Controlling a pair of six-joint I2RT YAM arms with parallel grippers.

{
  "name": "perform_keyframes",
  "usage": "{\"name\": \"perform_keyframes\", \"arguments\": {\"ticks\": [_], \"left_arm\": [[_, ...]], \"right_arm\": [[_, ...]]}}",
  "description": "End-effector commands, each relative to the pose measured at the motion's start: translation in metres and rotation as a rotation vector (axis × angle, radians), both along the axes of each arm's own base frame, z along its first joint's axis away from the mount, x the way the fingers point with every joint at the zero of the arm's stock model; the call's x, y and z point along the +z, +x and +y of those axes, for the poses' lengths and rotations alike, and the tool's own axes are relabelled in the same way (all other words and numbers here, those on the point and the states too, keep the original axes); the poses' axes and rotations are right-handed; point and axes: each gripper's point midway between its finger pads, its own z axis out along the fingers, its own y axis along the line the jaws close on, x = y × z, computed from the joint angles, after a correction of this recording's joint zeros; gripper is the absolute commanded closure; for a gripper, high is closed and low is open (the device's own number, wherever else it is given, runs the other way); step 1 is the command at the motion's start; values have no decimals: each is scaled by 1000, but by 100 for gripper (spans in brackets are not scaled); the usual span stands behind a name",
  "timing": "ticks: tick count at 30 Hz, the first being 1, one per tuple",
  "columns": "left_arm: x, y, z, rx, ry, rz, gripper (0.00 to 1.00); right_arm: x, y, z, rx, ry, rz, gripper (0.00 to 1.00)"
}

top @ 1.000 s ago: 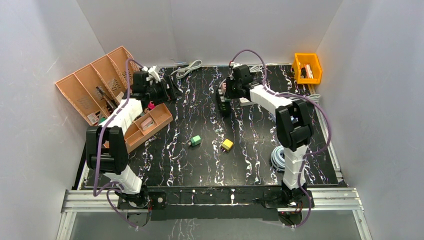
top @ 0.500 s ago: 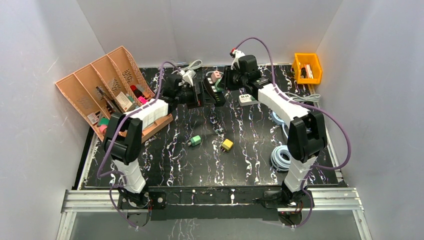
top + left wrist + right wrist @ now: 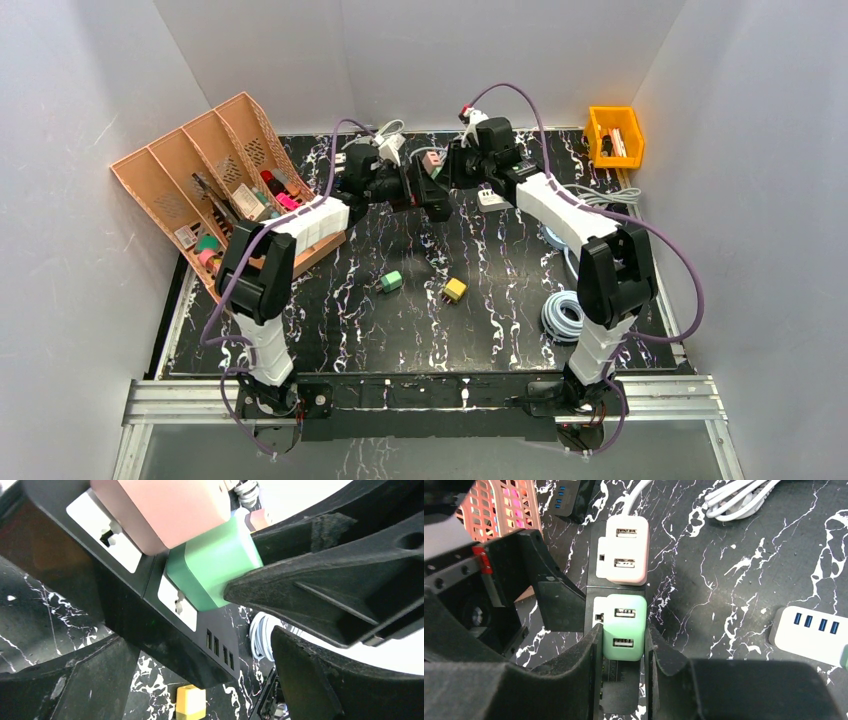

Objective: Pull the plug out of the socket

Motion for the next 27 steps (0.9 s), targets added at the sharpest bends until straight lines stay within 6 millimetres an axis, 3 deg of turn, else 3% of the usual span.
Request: {"name": "perform_keyframes", "arguments": {"ticks": [1, 2, 3, 4, 5, 11, 16, 19, 23, 27], "left_arm": [[-2, -14, -22, -35, 22, 0, 2], [-7, -14, -22, -14, 42, 15, 6], [-11, -14, -23, -7, 42, 26, 37], [-14, -13, -23, 6, 39, 38, 91], [-18, -10, -20, 37, 48, 54, 100], [-19, -5, -8, 77, 122, 5, 100], [-14, 4, 0, 78, 181, -42, 100], [-12, 14, 14, 100, 213, -62, 100], [-13, 29, 47, 150, 204, -41, 100], [-15, 40, 82, 199, 181, -18, 100]], "right_arm": [[74, -9, 14, 57, 130, -159, 100], [77, -9, 14, 58, 133, -162, 100], [80, -10, 14, 57, 135, -166, 100], [82, -10, 14, 58, 138, -167, 100], [86, -11, 14, 58, 143, -172, 100], [106, -17, -3, 43, 111, -234, 100], [111, -45, -11, 127, 156, -247, 100], [84, -73, -8, 214, 140, -194, 100], [21, -127, 13, 346, 12, -93, 100], [-11, -174, 38, 431, 114, 6, 100]]}}
